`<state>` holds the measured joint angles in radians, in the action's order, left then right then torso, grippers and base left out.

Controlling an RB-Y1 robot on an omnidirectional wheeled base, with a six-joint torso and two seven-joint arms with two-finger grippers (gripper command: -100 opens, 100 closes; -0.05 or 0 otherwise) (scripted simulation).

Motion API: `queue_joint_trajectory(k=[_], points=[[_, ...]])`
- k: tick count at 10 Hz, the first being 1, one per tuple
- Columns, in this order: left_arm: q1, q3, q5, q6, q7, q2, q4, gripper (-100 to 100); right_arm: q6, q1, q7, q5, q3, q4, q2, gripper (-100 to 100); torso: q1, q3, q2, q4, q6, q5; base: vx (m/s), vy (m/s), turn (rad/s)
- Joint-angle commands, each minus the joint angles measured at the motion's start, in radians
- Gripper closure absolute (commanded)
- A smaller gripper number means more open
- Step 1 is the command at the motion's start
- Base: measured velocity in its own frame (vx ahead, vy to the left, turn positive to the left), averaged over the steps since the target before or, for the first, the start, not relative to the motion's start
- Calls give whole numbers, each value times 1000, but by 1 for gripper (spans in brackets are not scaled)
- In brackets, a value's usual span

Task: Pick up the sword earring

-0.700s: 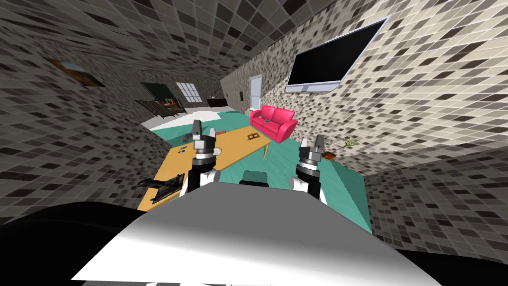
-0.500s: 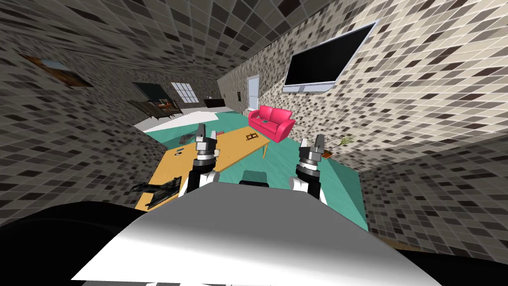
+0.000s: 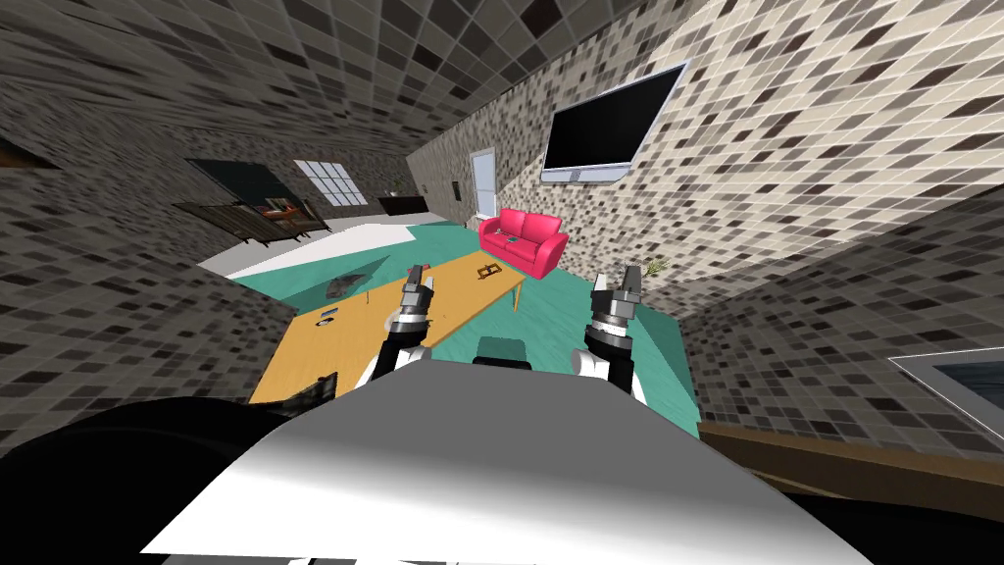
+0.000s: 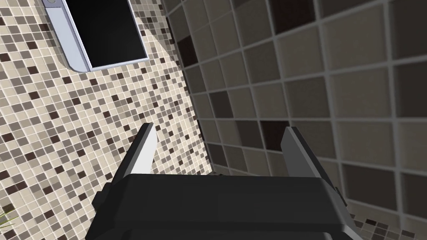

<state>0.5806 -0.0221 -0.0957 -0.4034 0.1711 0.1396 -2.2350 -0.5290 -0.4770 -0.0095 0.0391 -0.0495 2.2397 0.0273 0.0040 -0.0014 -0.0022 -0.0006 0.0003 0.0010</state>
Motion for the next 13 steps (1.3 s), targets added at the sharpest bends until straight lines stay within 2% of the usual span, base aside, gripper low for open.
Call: queue_joint_trajectory(k=[1, 5, 9, 10, 12, 13], points=[[31, -2, -13, 2, 6, 11, 2, -100, 0, 0, 0, 0, 0, 0, 0, 0, 0, 0, 0, 0, 0, 0, 22, 43, -95], [121, -17, -88, 31, 58, 56, 132, -100, 0, 0, 0, 0, 0, 0, 0, 0, 0, 0, 0, 0, 0, 0, 33, 55, -281], [217, -32, -177, 62, 127, 95, 274, -100, 0, 0, 0, 0, 0, 0, 0, 0, 1, 0, -1, 0, 0, 0, 33, 77, -334], [217, -32, -177, 62, 127, 95, 278, -100, 0, 0, 0, 0, 0, 0, 0, 0, 1, 0, -1, 0, -1, 0, 12, 54, -106], [262, -37, -225, 77, 172, 114, 350, -100, 0, 0, 0, 0, 0, 0, 0, 0, -1, 0, 0, 0, 0, 0, 27, 40, -307], [262, -37, -225, 77, 172, 114, 356, -100, 0, 0, 0, 0, 0, 0, 0, 0, -1, -1, -1, 0, 0, 0, 26, 41, -88]])
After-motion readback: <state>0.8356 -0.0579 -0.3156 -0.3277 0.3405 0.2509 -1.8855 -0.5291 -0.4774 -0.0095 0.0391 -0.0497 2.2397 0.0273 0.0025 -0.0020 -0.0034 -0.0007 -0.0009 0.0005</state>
